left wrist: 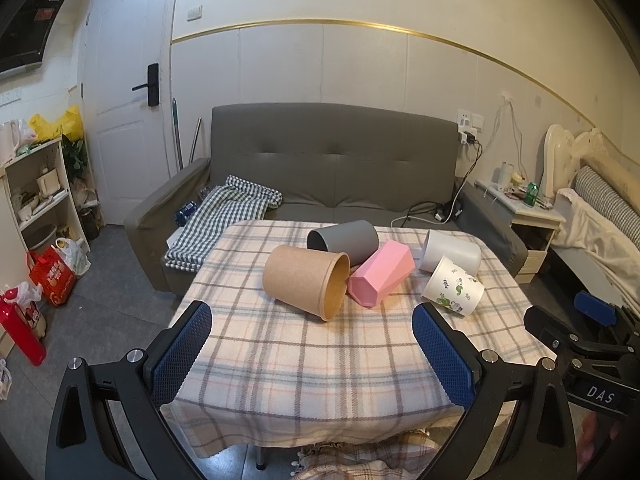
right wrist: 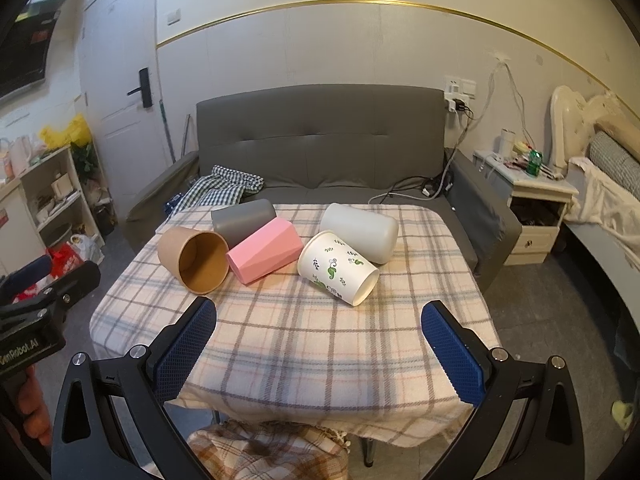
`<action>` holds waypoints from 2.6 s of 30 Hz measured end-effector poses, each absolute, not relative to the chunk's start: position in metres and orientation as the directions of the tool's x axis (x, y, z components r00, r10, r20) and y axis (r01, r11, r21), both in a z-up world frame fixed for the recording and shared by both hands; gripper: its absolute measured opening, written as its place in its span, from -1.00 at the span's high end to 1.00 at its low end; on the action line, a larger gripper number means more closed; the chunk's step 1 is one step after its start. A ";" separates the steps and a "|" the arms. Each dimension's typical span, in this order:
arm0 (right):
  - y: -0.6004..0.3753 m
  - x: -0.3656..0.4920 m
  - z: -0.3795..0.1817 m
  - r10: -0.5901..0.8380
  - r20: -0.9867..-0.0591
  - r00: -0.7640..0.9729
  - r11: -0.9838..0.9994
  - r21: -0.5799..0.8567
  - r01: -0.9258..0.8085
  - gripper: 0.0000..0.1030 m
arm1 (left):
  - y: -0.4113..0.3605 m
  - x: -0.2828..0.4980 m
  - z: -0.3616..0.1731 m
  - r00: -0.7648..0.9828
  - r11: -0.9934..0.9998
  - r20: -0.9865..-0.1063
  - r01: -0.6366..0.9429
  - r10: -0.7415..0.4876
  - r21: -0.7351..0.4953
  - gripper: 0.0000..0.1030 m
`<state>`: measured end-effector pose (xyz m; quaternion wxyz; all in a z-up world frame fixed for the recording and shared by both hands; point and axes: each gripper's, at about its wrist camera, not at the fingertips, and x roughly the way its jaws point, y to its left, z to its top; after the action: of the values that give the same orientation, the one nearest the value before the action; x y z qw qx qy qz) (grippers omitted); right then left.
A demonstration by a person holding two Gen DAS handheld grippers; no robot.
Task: Flip cup upside down
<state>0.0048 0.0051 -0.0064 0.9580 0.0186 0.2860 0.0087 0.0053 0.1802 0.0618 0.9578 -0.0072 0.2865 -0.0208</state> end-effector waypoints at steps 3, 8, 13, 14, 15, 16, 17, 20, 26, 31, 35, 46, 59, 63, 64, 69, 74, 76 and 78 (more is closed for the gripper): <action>-0.004 0.014 -0.001 0.050 -0.560 0.827 0.999 0.028 -0.042 -1.00 | 0.178 0.013 0.060 0.818 0.999 -0.574 0.028 -0.037 -0.025 -1.00; -0.025 0.050 0.015 0.089 -0.591 0.802 0.990 -0.033 -0.135 -1.00 | 0.174 0.041 0.055 0.784 0.999 -0.620 -0.010 -0.017 -0.040 -1.00; -0.043 0.116 0.019 0.110 -0.666 0.738 0.962 -0.114 -0.247 -1.00 | 0.159 0.079 0.045 0.753 0.999 -0.657 -0.040 0.037 0.010 -1.00; -0.047 0.130 0.016 0.112 -0.677 0.728 0.956 -0.127 -0.265 -1.00 | 0.156 0.087 0.041 0.748 0.999 -0.662 -0.045 0.045 0.018 -1.00; -0.051 0.142 0.013 0.109 -0.687 0.719 0.952 -0.136 -0.275 -1.00 | 0.154 0.094 0.038 0.742 0.998 -0.668 -0.050 0.053 0.024 -1.00; -0.056 0.160 0.008 0.105 -0.704 0.702 0.947 -0.145 -0.287 -1.00 | 0.152 0.103 0.035 0.735 0.998 -0.676 -0.053 0.058 0.028 -1.00; -0.060 0.171 0.004 0.105 -0.714 0.692 0.944 -0.148 -0.296 -1.00 | 0.149 0.113 0.031 0.727 0.998 -0.684 -0.056 0.061 0.029 -1.00; -0.074 0.210 -0.013 0.124 -0.750 0.650 0.932 -0.136 -0.335 -1.00 | 0.145 0.138 0.022 0.720 0.997 -0.691 -0.068 0.073 0.035 -1.00; -0.083 0.268 -0.055 0.205 -0.845 0.493 0.872 -0.071 -0.484 -0.77 | 0.132 0.178 0.007 0.724 0.994 -0.682 -0.070 0.104 0.078 -1.00; -0.069 0.294 -0.083 0.243 -0.874 0.420 0.797 -0.067 -0.600 -0.75 | 0.124 0.195 -0.003 0.715 0.995 -0.691 -0.066 0.101 0.076 -1.00; -0.064 0.305 -0.101 0.263 -0.891 0.370 0.770 -0.037 -0.636 -0.75 | 0.121 0.198 -0.007 0.713 0.996 -0.695 -0.056 0.092 0.075 -1.00; -0.098 0.279 -0.086 0.262 -0.850 0.457 0.896 0.038 -0.443 -0.46 | 0.120 0.177 0.011 0.728 0.995 -0.679 -0.052 0.094 0.082 -1.00; -0.063 0.127 0.025 0.202 -0.716 0.668 0.955 -0.006 -0.295 -0.41 | 0.142 0.108 0.061 0.774 0.998 -0.630 -0.058 0.068 0.037 -1.00; -0.019 0.105 0.018 0.192 -0.687 0.700 0.957 -0.026 -0.288 -0.41 | 0.154 0.097 0.060 0.777 0.997 -0.625 -0.064 0.073 0.037 -1.00; -0.004 0.101 0.009 0.198 -0.684 0.702 0.957 -0.020 -0.290 -0.41 | 0.159 0.094 0.059 0.776 0.997 -0.626 -0.066 0.077 0.041 -1.00; 0.038 0.103 -0.031 0.194 -0.670 0.716 0.966 0.003 -0.258 -0.41 | 0.178 0.089 0.043 0.765 0.993 -0.633 -0.084 0.115 0.079 -1.00; 0.050 0.105 -0.067 0.115 -0.679 0.725 0.984 -0.024 -0.179 -0.41 | 0.191 0.093 0.016 0.736 0.993 -0.667 -0.089 0.119 0.080 -1.00; 0.046 0.098 -0.079 0.124 -0.704 0.699 0.984 -0.001 -0.176 -0.42 | 0.191 0.094 0.008 0.724 0.993 -0.680 -0.085 0.114 0.077 -1.00; 0.041 0.084 -0.088 0.136 -0.714 0.687 0.984 0.016 -0.179 -0.40 | 0.190 0.094 0.001 0.716 0.994 -0.690 -0.078 0.107 0.073 -1.00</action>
<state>0.0837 0.0409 -0.0878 0.9181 -0.0273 0.3861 0.0857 0.0941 0.1899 0.0009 0.9260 0.0194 0.3736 0.0499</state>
